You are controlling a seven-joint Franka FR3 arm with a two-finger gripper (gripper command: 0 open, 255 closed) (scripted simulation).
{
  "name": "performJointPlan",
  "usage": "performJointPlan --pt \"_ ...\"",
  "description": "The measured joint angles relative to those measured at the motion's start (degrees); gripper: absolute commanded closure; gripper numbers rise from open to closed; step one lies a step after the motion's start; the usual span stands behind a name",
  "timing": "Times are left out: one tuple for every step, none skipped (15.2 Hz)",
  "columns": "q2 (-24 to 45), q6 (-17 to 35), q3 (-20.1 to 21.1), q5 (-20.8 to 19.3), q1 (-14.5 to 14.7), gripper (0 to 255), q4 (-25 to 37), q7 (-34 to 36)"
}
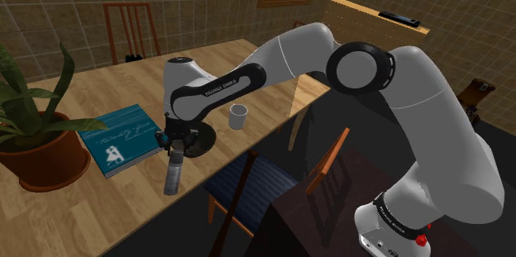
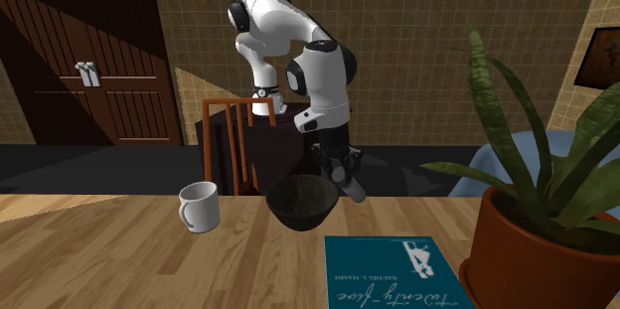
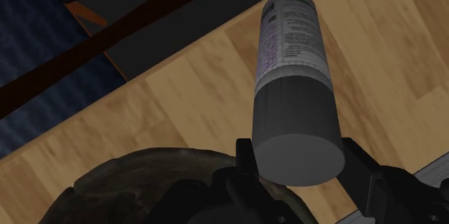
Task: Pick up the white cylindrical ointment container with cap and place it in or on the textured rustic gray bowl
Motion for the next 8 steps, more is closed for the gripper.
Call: performJointPlan --pt "-0.02 0.03 0.00 0.00 -0.02 255 -0.04 0.00" --pt "-0.03 0.04 0.00 0.00 -0.02 255 -0.05 -0.01" --pt "0.00 0.01 0.00 0.00 -0.01 255 0.01 -0.01" --pt "-0.25 -0.22 0.06 0.05 -0.04 255 -0.06 0.02" --pt "-0.68 -0.44 0.16 0.13 -0.14 255 -0.32 0.04" --pt "-1.15 -0.86 0.28 0.23 -0.31 255 -0.41 -0.02" --pt "-1.55 -1.31 0.39 0.33 -0.26 255 -0.32 0.12" --pt "-1.96 -1.71 0.52 0.42 -0.28 255 -0.33 0.17"
